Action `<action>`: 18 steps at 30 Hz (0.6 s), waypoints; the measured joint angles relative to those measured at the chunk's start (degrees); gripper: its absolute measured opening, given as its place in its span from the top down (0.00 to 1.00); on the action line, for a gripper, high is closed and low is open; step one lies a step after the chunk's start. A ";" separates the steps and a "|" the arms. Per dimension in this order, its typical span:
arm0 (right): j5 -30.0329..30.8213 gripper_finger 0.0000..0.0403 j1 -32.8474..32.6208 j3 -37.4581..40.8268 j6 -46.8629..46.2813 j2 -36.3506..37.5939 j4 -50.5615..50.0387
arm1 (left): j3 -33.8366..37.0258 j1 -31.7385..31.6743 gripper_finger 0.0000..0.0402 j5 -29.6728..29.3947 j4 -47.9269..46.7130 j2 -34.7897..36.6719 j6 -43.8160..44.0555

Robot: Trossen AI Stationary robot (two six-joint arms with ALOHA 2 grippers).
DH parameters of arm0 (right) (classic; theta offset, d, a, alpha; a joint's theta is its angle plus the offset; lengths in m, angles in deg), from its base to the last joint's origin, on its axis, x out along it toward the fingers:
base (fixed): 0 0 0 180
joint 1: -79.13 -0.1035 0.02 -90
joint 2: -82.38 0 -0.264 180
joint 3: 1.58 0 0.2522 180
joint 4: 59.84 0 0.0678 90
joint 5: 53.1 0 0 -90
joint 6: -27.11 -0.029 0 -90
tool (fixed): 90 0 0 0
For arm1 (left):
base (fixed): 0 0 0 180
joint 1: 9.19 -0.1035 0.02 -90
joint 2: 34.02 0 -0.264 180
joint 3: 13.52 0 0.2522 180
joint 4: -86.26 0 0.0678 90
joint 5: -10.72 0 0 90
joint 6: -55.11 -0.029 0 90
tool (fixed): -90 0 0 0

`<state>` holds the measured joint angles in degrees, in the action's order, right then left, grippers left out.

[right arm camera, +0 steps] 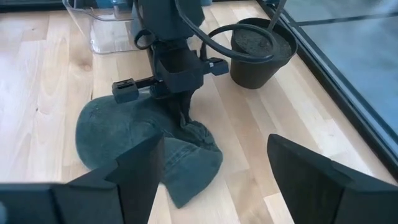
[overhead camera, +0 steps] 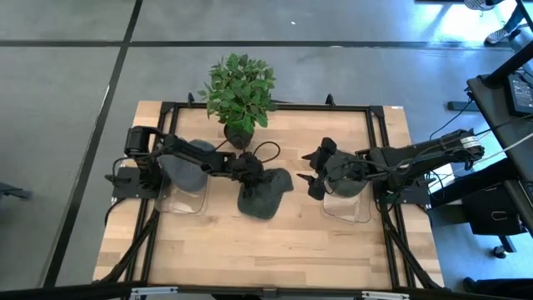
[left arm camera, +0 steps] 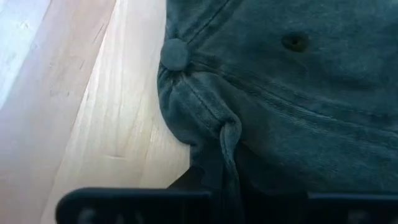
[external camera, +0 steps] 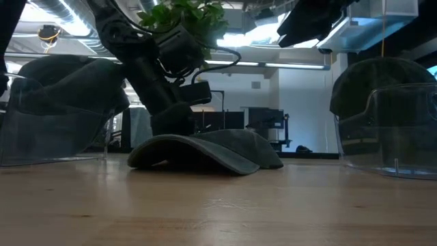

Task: Pick & Place hat
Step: Put the black cap into the right transparent bin

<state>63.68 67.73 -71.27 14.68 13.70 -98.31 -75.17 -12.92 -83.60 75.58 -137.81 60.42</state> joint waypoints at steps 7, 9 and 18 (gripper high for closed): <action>0.02 0.29 0.02 0.02 -5.97 0.00 -0.17 | 0.23 2.30 0.97 -3.48 -0.74 5.65 -4.03; 0.00 0.29 0.04 0.02 -5.13 0.00 1.09 | 0.23 3.48 0.98 -6.52 -0.57 7.72 -6.72; -4.37 0.29 0.36 0.01 0.09 0.02 6.33 | 0.14 9.64 0.98 -21.78 7.17 12.96 -20.22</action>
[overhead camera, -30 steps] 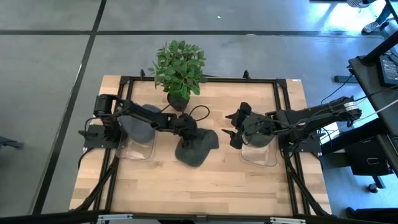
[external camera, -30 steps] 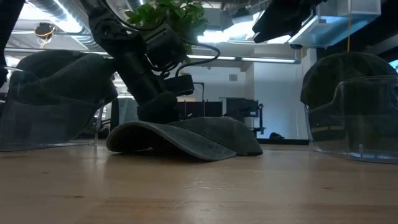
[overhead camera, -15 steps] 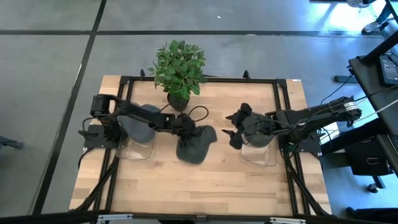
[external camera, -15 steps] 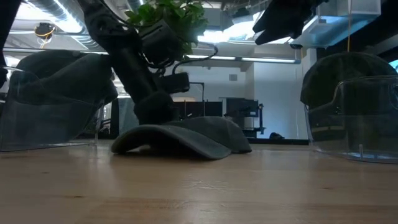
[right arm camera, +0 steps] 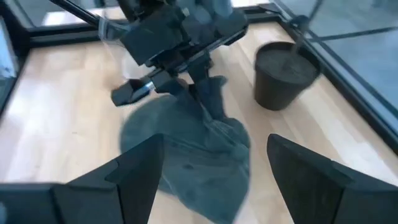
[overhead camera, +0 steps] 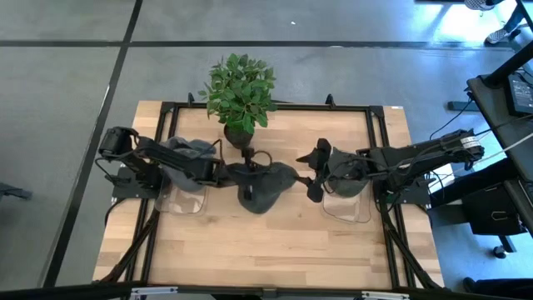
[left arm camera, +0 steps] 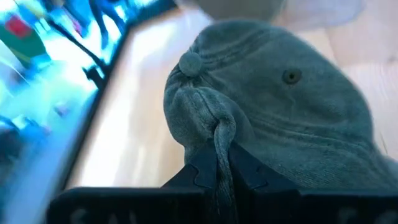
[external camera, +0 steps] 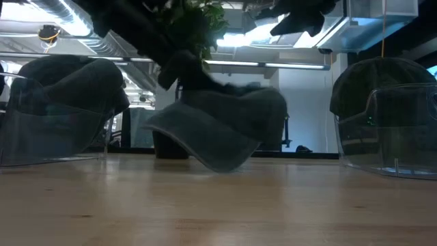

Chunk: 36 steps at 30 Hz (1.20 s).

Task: Pick & Place hat
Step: Put the black cap into the right transparent bin

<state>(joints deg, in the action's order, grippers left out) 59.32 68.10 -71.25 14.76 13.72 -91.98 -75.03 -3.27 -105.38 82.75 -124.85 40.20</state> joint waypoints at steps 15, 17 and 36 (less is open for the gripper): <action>-10.80 0.29 6.79 -0.01 -5.06 -0.29 -2.36 | -0.09 4.96 0.97 -4.38 10.08 0.13 -10.79; -11.00 0.29 7.33 -0.01 -4.96 -1.25 -2.01 | -0.11 4.98 0.97 -4.34 11.41 0.14 -10.59; -14.54 0.61 8.25 -0.01 -5.02 -8.46 0.63 | -0.13 4.98 0.97 -4.43 12.69 0.15 -11.36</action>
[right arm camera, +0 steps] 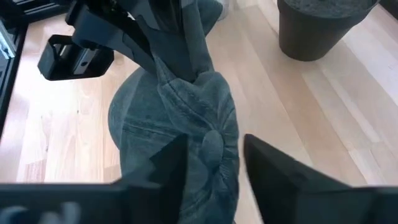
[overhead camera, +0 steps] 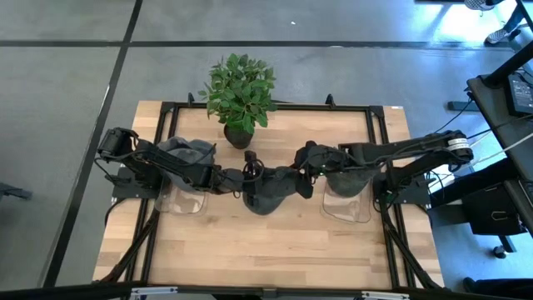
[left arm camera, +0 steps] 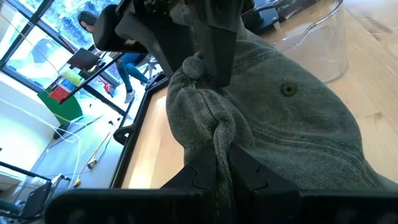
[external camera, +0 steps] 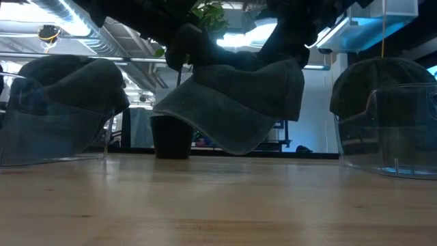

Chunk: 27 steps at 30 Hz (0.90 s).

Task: Pick & Place hat
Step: Put the black cap into the right transparent bin

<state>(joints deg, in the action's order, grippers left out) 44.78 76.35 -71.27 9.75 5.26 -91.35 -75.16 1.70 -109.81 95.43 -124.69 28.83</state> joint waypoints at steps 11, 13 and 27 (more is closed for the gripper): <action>-0.02 0.93 0.00 0.00 0.26 0.00 -0.09 | -0.04 0.00 0.95 -0.02 -0.07 0.07 0.06; -0.02 0.93 0.00 0.00 0.52 0.00 -0.08 | -0.07 0.00 0.94 -0.18 -0.40 0.09 -0.02; 2.07 0.93 0.00 -4.43 4.26 0.02 -2.63 | -0.09 2.84 0.70 -12.09 -0.98 0.09 1.48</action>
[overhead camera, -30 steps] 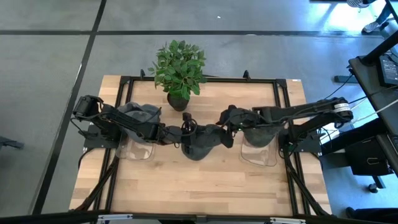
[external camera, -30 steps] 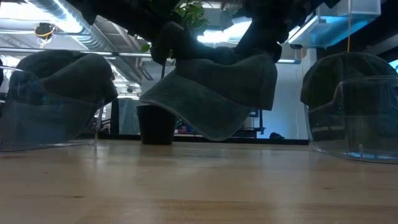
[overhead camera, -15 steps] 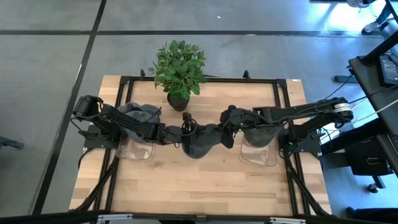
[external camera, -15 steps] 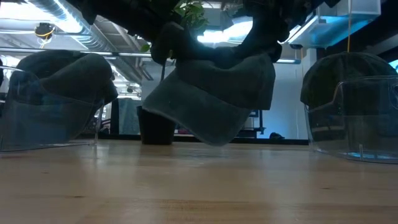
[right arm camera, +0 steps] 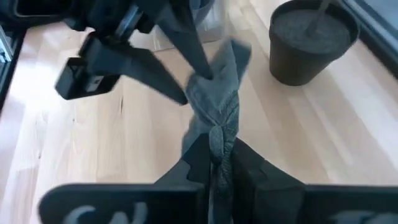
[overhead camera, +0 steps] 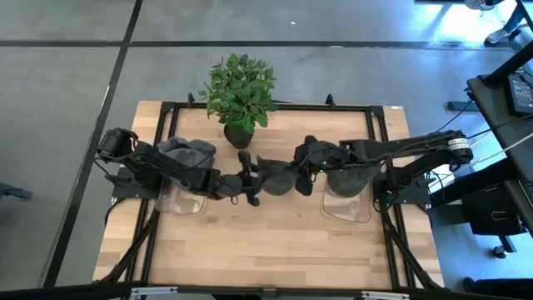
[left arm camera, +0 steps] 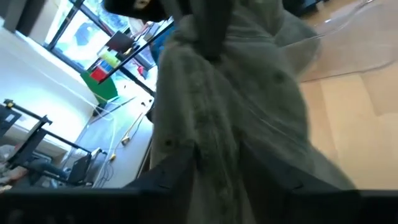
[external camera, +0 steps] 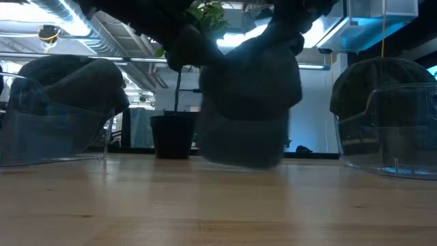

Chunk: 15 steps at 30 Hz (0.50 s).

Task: Pick & Place hat
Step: Put the black cap into the right transparent bin

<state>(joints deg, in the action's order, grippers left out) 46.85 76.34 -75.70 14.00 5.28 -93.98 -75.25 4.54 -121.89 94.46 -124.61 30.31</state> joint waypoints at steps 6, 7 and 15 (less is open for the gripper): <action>3.37 0.93 -0.02 -5.81 1.96 0.00 -8.89 | 3.20 -0.29 0.59 4.36 0.76 4.24 2.91; 4.21 0.93 -0.10 -7.10 2.10 0.00 -11.03 | 4.36 -0.83 0.58 5.68 0.76 5.67 4.73; 5.99 0.93 -2.57 -18.31 4.60 0.03 -25.25 | 9.98 -3.42 0.57 17.26 1.88 13.43 14.56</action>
<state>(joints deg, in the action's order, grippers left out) 52.84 73.77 -94.01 18.61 5.32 -119.23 -65.27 1.12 -104.63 96.34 -111.17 44.87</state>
